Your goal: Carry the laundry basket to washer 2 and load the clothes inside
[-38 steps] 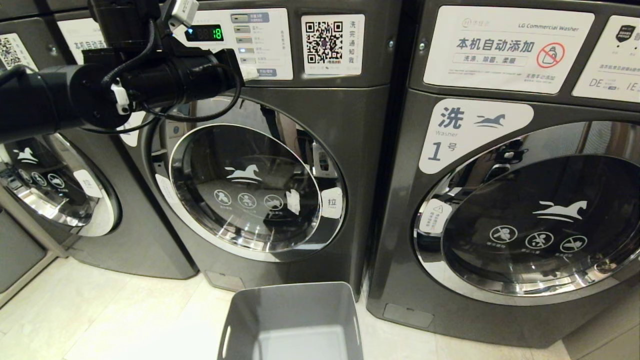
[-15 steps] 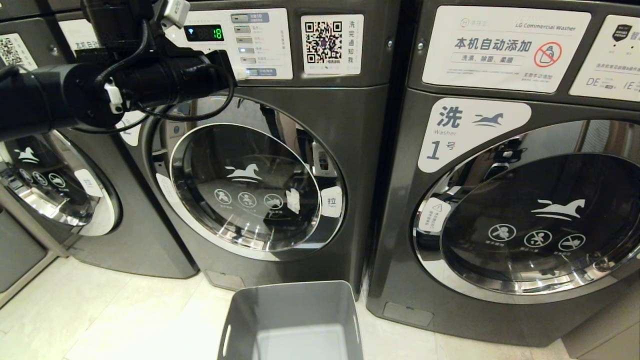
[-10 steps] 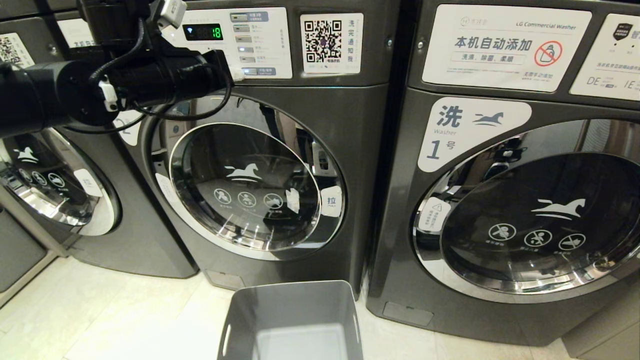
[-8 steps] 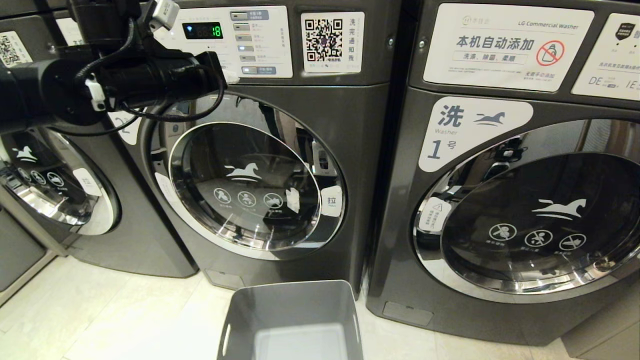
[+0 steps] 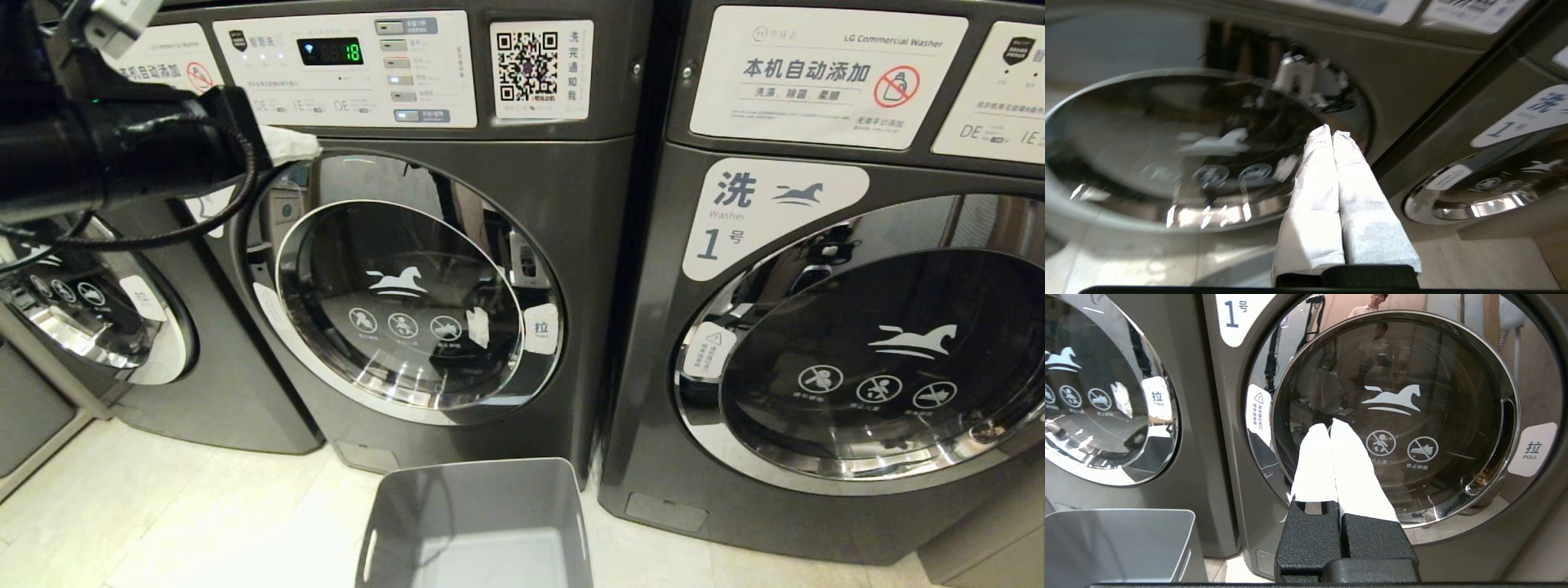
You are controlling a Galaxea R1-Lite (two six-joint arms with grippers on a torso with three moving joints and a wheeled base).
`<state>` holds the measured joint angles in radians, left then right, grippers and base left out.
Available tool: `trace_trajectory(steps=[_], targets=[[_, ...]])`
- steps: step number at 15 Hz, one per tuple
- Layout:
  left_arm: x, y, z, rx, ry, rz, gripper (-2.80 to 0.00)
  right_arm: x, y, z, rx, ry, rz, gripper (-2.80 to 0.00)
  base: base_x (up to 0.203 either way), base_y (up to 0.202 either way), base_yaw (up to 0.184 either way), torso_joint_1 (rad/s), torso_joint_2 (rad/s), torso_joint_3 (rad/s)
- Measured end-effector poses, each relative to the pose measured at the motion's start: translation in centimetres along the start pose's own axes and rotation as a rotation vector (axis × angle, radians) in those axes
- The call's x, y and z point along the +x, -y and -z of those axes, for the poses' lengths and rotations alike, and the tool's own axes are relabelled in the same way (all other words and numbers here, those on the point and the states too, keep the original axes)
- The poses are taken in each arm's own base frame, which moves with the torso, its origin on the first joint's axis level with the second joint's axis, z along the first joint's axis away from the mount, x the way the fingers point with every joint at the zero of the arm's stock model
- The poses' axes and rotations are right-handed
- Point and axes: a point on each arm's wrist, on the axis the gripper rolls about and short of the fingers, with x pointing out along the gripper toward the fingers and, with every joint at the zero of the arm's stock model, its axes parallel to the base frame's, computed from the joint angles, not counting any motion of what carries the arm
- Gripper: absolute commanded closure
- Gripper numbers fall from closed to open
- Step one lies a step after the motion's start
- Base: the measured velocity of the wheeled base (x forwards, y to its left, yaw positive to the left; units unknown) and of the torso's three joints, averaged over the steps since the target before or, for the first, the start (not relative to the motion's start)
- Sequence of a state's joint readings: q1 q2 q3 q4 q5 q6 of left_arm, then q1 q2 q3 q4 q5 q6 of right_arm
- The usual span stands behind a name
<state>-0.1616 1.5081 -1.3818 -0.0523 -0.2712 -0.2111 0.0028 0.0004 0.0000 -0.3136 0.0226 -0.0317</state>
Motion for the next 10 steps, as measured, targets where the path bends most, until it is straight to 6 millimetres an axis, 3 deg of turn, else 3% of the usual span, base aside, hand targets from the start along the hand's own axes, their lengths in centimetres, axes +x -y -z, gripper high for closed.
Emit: trace_trajectory(steps=[5,10], targets=[[-6.0,-0.4,3.1,-0.033,-0.037,-0.179,0.0,0.0,0.0,0.0,0.0,0.0,0.0,0.0,0.0,0.0,0.0,0.0,0.0,0.0],[-7.9,0.1,3.5,-0.024,-0.023,-0.181,0.0,0.0,0.0,0.0,0.0,0.0,0.0,0.0,0.0,0.0,0.0,0.0,0.0,0.0]])
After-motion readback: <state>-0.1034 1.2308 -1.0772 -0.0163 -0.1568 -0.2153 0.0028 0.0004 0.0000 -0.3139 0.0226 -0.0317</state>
